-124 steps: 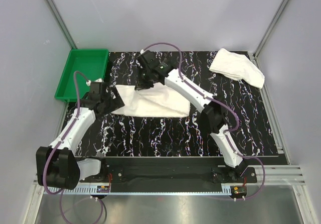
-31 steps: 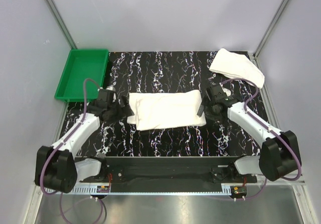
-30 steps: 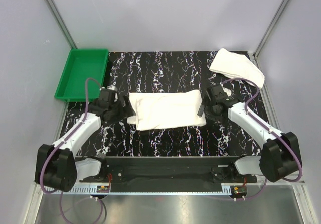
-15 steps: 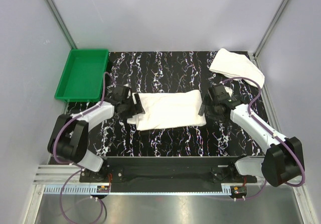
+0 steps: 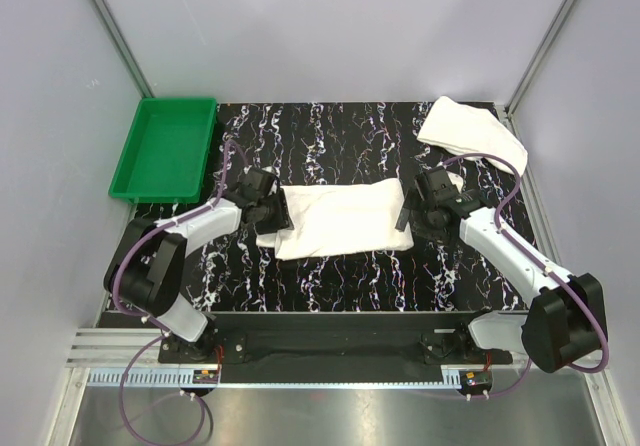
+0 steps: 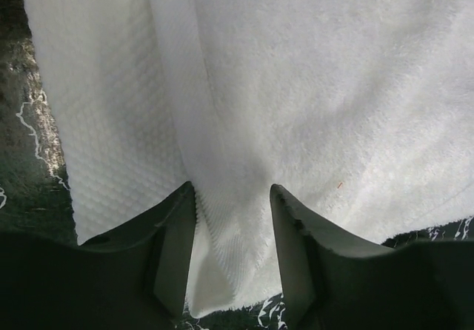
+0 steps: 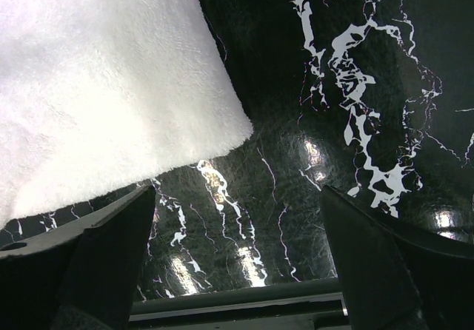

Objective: Roll the towels
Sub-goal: Fold the towel

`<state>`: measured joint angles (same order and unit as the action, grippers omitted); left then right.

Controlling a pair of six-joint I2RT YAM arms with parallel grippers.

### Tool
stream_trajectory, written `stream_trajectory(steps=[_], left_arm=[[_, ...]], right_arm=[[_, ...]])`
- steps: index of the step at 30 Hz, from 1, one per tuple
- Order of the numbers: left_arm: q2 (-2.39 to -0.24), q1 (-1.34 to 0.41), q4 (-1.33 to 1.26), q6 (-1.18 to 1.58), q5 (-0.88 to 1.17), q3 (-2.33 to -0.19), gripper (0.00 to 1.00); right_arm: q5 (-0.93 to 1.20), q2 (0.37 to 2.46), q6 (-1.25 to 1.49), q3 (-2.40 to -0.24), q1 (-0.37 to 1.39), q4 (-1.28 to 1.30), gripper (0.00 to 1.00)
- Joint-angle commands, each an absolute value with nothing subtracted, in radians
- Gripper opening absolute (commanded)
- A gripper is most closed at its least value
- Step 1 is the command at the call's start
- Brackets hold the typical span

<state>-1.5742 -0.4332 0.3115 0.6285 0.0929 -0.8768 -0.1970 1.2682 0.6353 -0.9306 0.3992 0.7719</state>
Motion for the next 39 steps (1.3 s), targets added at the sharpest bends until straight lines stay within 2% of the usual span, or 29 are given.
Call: stream_trajectory(steps=[1,5,6,7,22,32,39], left_arm=[[-1.554,-0.457,0.331,0.623,0.015,-0.939,0.47],[-1.554,-0.469,0.356,0.620,0.003,-0.965,0.23],[-1.555,-0.471,0.357,0.621,0.003,-0.969,0.09],[-1.555,-0.472,0.360,0.620,0.002,-0.971,0.00],[-1.528,-0.492,0.505,0.528,-0.104,-1.181,0.00],[-1.496,-0.485,0.500,0.430,-0.137,-1.247,0.00],[-1.497,-0.407,0.477,0.387,-0.109,-1.243,0.00]], right_arm=[[-0.201,1.258,0.621,-0.933,0.405,0.756,1.00],[-0.195,1.249,0.620,-0.920,0.405,0.750,1.00],[-0.193,1.247,0.621,-0.919,0.403,0.749,1.00],[-0.192,1.247,0.620,-0.916,0.403,0.749,1.00],[-0.202,1.233,0.604,-0.914,0.403,0.752,1.00],[-0.207,1.238,0.604,-0.908,0.403,0.749,1.00],[-0.209,1.243,0.603,-0.910,0.403,0.746,1.00]])
